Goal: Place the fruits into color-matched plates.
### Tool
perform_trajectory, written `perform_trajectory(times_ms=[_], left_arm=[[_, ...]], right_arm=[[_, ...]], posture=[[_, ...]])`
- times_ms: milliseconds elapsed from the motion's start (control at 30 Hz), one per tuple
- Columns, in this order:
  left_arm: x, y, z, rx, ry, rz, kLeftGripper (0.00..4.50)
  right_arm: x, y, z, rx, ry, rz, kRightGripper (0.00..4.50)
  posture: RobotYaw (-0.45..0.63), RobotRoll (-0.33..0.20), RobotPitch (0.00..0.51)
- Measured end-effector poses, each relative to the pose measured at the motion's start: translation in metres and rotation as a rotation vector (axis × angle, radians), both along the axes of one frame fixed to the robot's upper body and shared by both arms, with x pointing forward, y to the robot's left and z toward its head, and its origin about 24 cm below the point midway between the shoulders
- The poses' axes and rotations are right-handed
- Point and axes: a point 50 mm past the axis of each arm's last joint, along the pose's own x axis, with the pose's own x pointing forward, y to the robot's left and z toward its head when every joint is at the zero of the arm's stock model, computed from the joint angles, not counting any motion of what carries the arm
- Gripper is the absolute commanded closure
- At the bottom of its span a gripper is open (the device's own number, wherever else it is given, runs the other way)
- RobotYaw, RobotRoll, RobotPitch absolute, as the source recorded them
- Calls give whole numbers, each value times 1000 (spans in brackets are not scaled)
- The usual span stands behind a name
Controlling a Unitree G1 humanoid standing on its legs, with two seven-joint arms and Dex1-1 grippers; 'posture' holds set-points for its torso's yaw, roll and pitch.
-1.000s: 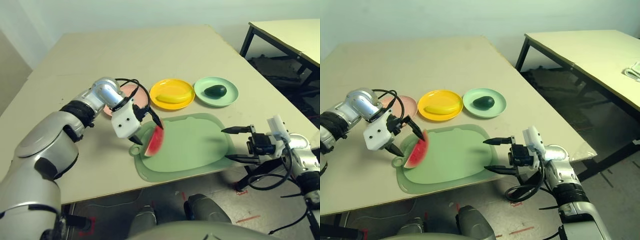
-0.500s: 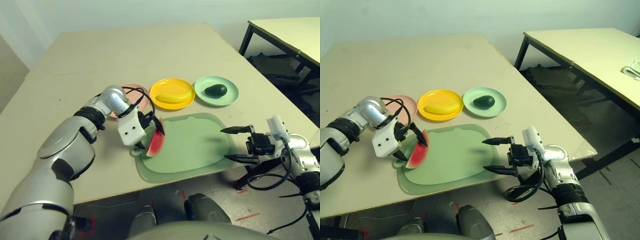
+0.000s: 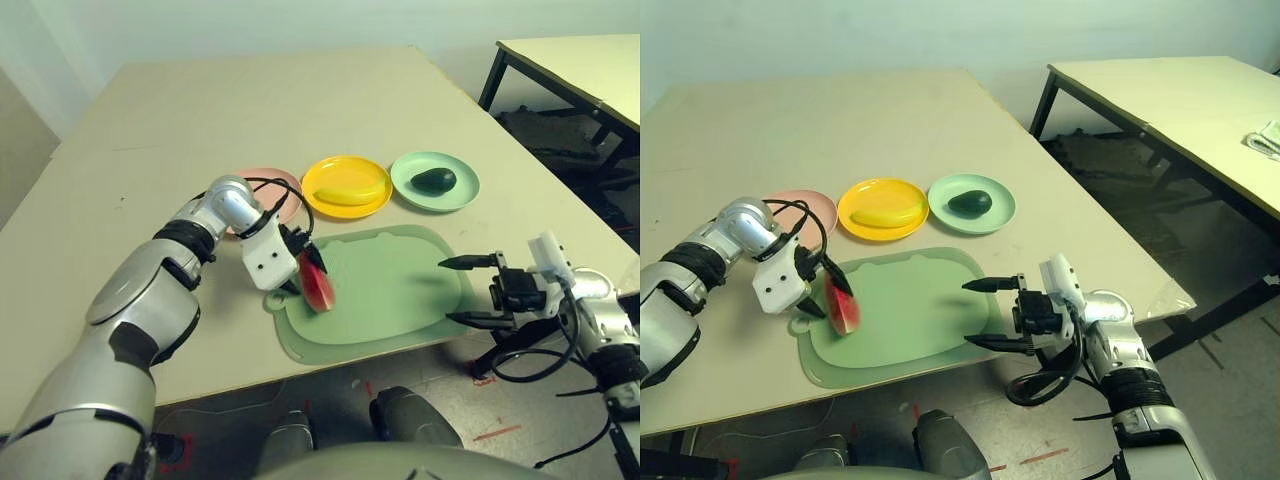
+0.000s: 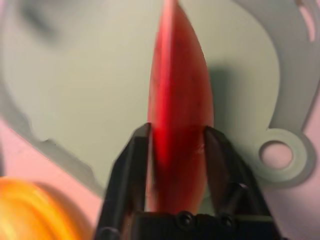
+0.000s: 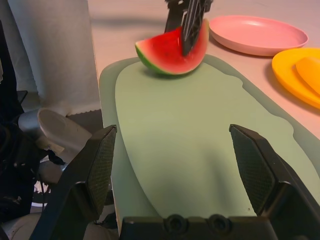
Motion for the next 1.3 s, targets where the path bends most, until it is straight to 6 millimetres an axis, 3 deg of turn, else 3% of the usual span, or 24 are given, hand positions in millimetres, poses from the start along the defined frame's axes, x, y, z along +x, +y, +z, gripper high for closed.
perform_trajectory(times_ms=[600, 1300], left_arm=[[3, 2, 2, 0, 27, 52, 3228], [16, 21, 31, -32, -21, 200, 3229]], right_arm=[[0, 5, -3, 10, 2, 7, 0], [3, 6, -4, 18, 5, -9, 0]], posture=[[-295, 0, 8], [-277, 0, 0]])
